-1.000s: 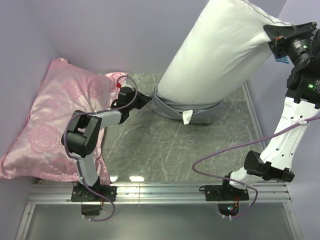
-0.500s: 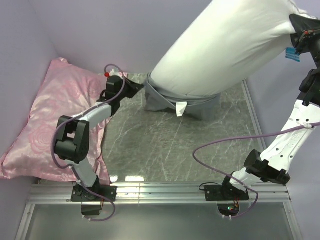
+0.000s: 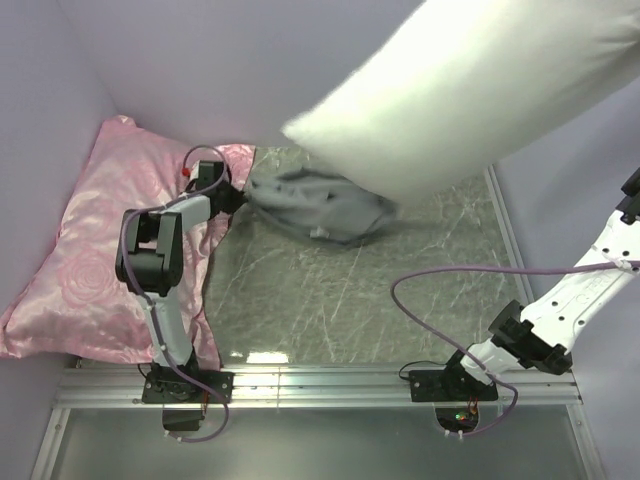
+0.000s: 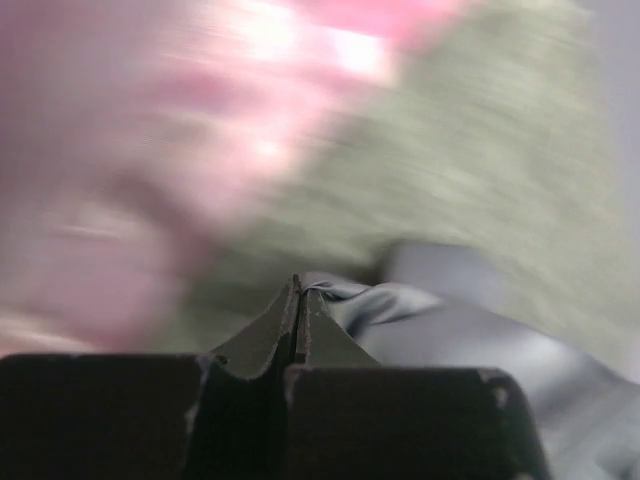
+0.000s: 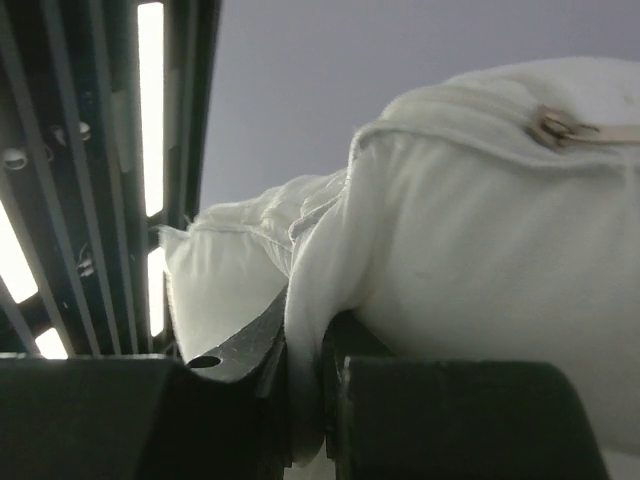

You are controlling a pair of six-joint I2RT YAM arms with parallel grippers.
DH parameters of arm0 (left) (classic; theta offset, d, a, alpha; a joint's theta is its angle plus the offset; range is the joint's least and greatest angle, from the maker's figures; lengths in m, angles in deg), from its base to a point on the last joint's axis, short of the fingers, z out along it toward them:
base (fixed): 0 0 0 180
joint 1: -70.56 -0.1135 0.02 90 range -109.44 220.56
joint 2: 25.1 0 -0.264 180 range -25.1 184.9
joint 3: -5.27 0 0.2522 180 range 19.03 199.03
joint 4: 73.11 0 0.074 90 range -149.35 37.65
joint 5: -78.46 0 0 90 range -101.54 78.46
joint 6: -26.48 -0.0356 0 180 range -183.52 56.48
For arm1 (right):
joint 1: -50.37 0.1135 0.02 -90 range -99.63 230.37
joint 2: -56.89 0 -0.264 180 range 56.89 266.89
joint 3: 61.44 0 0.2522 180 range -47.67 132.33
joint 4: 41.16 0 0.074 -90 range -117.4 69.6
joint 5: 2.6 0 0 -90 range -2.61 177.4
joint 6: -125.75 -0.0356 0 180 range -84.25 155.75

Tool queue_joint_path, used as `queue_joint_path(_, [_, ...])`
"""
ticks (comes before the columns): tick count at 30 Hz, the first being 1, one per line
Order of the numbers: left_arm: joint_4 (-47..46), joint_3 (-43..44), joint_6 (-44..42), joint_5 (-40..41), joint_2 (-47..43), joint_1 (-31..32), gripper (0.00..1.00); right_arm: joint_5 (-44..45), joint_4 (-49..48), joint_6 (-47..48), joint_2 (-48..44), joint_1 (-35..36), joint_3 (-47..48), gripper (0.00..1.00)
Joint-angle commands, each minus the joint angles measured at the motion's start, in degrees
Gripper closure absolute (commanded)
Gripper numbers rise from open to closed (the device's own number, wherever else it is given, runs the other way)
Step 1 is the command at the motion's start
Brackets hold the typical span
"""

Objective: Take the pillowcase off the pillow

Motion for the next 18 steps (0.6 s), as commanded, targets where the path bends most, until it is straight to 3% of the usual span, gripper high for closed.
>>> queue_joint_path(1, [6.2,1.1,-1.9,6.2,0.0,-1.7,1.00,8.6,-14.5,-3.8,-3.4,-1.7,2.7,1.00])
queue_joint_path(8, [4.8,2.8,-5.1,2.5,-7.4,-0.9,1.00,6.3,-14.7,-0.7,-4.1,-0.3,1.0,1.00])
queue_joint_path(14, [7.7,5.4,-11.2,5.7,-16.2,2.4,1.00,3.5,-10.3,9.7,-5.0,8.3,-3.5,1.00])
queue_joint_path(18, [10.8,9.0,-13.0,2.0,-16.6,1.8,1.00,2.7,-7.2,16.0,-4.6,15.6,-7.2,1.00])
